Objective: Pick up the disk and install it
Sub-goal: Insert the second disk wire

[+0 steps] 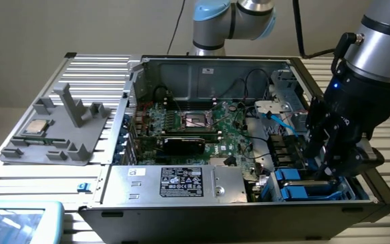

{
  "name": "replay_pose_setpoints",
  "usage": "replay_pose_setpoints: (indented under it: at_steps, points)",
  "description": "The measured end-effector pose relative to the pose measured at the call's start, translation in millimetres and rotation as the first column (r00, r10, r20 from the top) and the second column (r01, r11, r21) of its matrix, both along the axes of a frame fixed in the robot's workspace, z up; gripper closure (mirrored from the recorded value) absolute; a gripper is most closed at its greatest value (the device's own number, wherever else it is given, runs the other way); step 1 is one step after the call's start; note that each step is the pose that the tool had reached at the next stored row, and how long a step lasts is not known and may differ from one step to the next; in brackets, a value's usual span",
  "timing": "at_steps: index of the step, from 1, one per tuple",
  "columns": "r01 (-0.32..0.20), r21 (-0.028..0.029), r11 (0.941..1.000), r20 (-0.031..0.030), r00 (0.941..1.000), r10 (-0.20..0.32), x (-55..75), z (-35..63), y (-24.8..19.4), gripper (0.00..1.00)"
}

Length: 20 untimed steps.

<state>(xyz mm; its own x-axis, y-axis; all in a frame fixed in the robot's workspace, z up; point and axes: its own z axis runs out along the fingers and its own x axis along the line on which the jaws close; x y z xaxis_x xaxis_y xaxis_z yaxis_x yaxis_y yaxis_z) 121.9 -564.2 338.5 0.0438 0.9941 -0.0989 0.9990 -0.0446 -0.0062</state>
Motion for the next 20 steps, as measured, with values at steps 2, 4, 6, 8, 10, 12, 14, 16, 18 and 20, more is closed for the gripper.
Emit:
replay_pose_setpoints:
  at_steps: [2,4,6,8,10,12,14,16,18,20]
  points:
    - [0.001,-0.0017,1.0,0.0,1.0,-0.001,0.0,5.9,0.0,0.41]
    - [0.001,-0.0052,1.0,-0.0001,1.0,-0.001,0.0,10.0,0.1,0.35]
    - [0.001,-0.005,1.0,0.0,1.0,-0.001,0.0,10.0,0.1,0.29]
    - [0.001,-0.0051,1.0,0.0,1.0,-0.001,0.0,10.0,0.1,0.29]
    - [0.001,-0.0052,1.0,0.0,1.0,-0.001,0.0,10.1,0.1,0.29]
    - [0.001,-0.0052,1.0,0.0,1.0,-0.001,0.0,10.1,0.1,0.29]
    - [0.001,-0.0052,1.0,0.0,1.0,-0.001,0.0,10.1,0.1,0.29]
    - [0.001,-0.0053,1.0,0.0,1.0,-0.001,0.0,10.1,0.1,0.29]
    - [0.001,-0.0053,1.0,0.0,1.0,-0.001,0.0,10.1,0.1,0.29]
    - [0.001,-0.0053,1.0,0.0,1.0,-0.001,0.0,10.1,0.1,0.29]
